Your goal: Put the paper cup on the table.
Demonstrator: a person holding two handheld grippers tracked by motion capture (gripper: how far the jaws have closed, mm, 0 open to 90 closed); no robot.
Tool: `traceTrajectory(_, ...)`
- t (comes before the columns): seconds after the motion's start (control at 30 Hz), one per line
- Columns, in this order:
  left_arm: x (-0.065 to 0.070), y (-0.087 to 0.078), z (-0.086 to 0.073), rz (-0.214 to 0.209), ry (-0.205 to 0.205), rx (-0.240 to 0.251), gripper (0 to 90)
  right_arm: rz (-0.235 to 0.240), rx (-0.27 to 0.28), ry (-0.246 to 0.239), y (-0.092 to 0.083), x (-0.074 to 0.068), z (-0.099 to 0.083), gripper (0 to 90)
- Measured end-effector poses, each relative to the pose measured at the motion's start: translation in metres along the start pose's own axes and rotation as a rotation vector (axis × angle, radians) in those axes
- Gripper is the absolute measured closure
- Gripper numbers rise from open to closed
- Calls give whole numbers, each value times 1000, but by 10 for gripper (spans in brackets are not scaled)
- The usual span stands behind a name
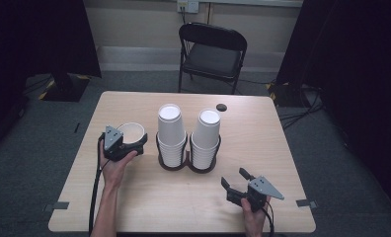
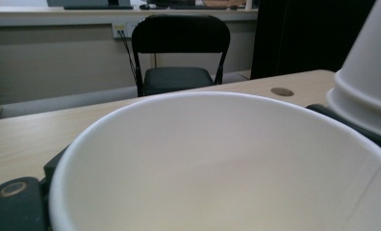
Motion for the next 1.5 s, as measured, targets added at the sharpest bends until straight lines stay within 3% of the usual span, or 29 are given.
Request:
traceTrajectory(0.1, -2, 6, -1, -6, -19, 7, 80, 7, -2, -5, 0, 0, 0, 201)
traceTrajectory(0.23, -3, 15, -8, -8, -17, -29, 79, 13, 0, -5, 0, 0, 0, 220)
traceTrajectory(0.47, -2, 17, -20, -9, -21, -51, 75, 20, -2, -5, 0, 0, 0, 226)
traceTrajectory(0.57, -2, 16, -25, -7, -30, -80, 62, 19, -4, -9, 0, 0, 0, 226)
traceTrajectory(0.7, 1, 16, -28, 1, 2, -128, 79, 22, -9, -8, 0, -1, 0, 227)
traceTrajectory(0.8, 0, 16, -31, 7, -16, -164, 85, 27, -20, -14, 2, -1, 0, 236)
traceTrajectory(1.13, -3, 15, -42, 7, -3, -270, 136, 28, -34, -16, 3, -1, 0, 236)
traceTrajectory(1.3, 1, 8, -44, 41, 17, -283, 142, 28, -28, -15, 2, -1, 0, 236)
traceTrajectory(1.43, -1, 8, -51, 25, -19, -319, 152, 31, -35, -17, 3, -2, 0, 236)
traceTrajectory(1.5, 0, 8, -53, 40, 1, -336, 155, 30, -36, -18, 3, -2, 0, 236)
Point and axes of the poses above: each handheld gripper's, and its own axes: y roughly forward along the jaws, z roughly out of its top, x roughly to its right, the point moved 4 cm from there along y, roughly forward along the jaws
